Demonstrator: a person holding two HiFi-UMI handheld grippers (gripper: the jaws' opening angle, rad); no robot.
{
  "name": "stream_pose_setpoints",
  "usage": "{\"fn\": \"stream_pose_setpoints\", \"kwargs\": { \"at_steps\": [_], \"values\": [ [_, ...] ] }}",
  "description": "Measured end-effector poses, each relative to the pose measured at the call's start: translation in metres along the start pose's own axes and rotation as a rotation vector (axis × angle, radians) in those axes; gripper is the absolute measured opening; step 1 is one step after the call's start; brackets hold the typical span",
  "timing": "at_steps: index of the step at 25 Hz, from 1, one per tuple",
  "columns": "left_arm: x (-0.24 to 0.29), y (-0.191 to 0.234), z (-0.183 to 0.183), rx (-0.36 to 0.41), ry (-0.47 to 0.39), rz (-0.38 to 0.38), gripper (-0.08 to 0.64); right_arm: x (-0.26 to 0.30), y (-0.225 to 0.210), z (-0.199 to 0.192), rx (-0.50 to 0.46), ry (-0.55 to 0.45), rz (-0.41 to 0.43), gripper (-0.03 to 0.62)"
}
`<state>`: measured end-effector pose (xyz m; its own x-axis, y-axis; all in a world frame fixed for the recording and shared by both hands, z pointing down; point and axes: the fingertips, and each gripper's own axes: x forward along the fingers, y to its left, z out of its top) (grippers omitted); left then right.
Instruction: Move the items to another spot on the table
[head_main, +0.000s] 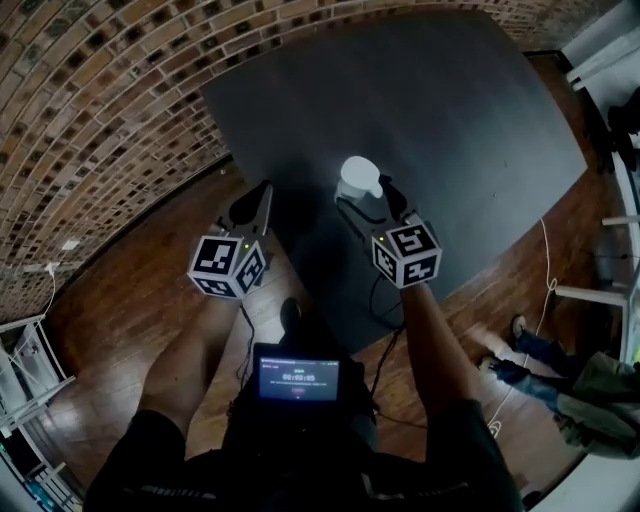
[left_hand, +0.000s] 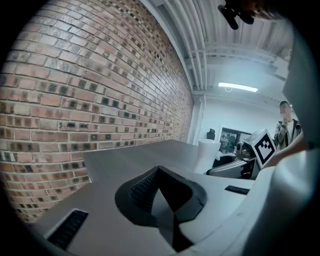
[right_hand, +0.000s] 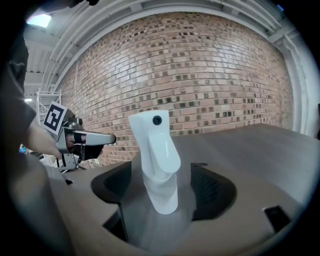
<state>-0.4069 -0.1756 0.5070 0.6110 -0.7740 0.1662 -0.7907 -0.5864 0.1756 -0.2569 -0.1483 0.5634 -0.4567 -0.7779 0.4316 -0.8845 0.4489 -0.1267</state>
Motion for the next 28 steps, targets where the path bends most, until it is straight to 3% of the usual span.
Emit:
{"fn": "stream_pose_setpoints", "kwargs": {
  "at_steps": [10, 14, 17, 22, 28],
  "values": [
    [0.015, 0.010, -0.028, -0.021, 0.032, 0.008, -0.008, 0.030, -0.003, -0.011, -0.012, -0.031, 0.001, 0.380],
    [0.015, 0.013, -0.031, -0.029, 0.037, 0.007, -0.008, 0.034, -0.001, -0.007, -0.036, -0.056, -0.013, 0.281],
    [0.012, 0.014, -0.029, -0.027, 0.039, 0.005, -0.008, 0.033, -0.001, -0.007, -0.035, -0.059, -0.019, 0.276],
    [0.009, 0.011, -0.006, -0.022, -0.001, -0.006, -0.009, 0.019, 0.004, 0.011, -0.042, -0.085, -0.007, 0.275],
    [-0.007, -0.008, 0.050, -0.019, -0.083, -0.047, -0.009, -0.019, 0.021, 0.057, -0.040, -0.132, -0.004, 0.275]
  ]
}}
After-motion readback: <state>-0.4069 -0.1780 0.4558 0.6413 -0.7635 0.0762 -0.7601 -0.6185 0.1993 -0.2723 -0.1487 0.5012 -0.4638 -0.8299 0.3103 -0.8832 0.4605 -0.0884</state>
